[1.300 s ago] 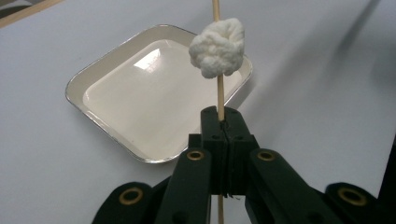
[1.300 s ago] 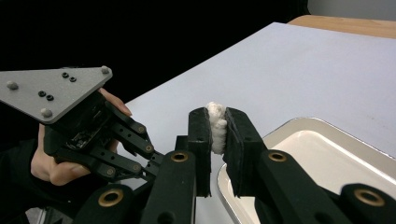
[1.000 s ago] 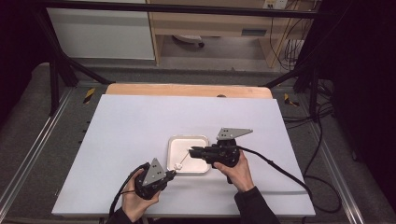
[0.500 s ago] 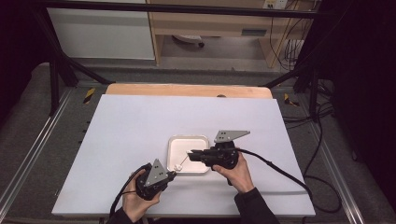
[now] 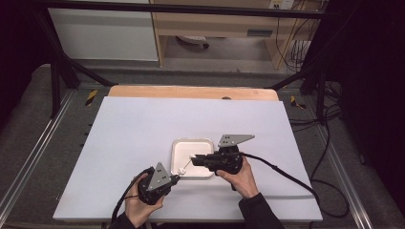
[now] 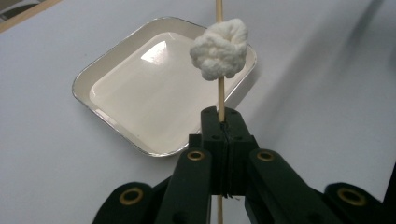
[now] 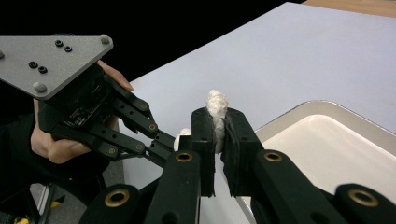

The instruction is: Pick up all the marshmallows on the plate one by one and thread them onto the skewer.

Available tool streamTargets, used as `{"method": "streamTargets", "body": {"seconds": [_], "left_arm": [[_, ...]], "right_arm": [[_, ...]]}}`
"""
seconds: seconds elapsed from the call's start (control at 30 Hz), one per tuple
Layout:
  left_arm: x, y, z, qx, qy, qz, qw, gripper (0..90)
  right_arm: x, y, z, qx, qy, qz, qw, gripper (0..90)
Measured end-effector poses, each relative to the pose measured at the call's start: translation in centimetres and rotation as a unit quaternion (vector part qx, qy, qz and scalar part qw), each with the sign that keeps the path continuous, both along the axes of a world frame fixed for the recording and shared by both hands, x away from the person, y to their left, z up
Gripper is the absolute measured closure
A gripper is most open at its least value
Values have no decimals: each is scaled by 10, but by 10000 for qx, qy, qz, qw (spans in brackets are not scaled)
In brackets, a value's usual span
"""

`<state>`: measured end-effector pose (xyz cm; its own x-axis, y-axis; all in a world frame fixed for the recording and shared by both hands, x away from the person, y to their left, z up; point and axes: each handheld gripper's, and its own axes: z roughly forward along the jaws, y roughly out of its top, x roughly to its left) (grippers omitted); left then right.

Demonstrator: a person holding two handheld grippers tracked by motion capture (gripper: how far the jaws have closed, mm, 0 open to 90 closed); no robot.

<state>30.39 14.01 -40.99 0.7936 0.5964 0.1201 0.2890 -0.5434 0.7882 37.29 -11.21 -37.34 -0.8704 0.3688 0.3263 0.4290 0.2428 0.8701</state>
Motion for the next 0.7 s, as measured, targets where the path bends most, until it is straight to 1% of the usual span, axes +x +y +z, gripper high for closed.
{"method": "streamTargets", "body": {"seconds": [0.03,0.07,0.17,0.3,0.43,0.63,0.7], "left_arm": [[0,0,0,24,-33,5,10000,891],[0,0,0,14,2,-13,10000,891],[0,0,0,37,4,-18,10000,891],[0,-1,-1,58,39,-21,10000,891],[0,-1,-1,73,27,-14,10000,891],[1,-1,0,102,48,-13,9999,890],[0,-2,0,93,48,-24,9999,891]], "right_arm": [[0,0,0,-10,1,9,10000,840],[0,0,0,-27,-1,4,10000,840],[-1,1,-1,-50,0,7,10000,841],[-1,2,-2,-16,15,51,10000,842],[-1,2,-3,-65,21,58,10000,843],[-2,3,-5,-50,21,55,10000,844],[-2,4,-5,-20,52,72,10000,844]]}}
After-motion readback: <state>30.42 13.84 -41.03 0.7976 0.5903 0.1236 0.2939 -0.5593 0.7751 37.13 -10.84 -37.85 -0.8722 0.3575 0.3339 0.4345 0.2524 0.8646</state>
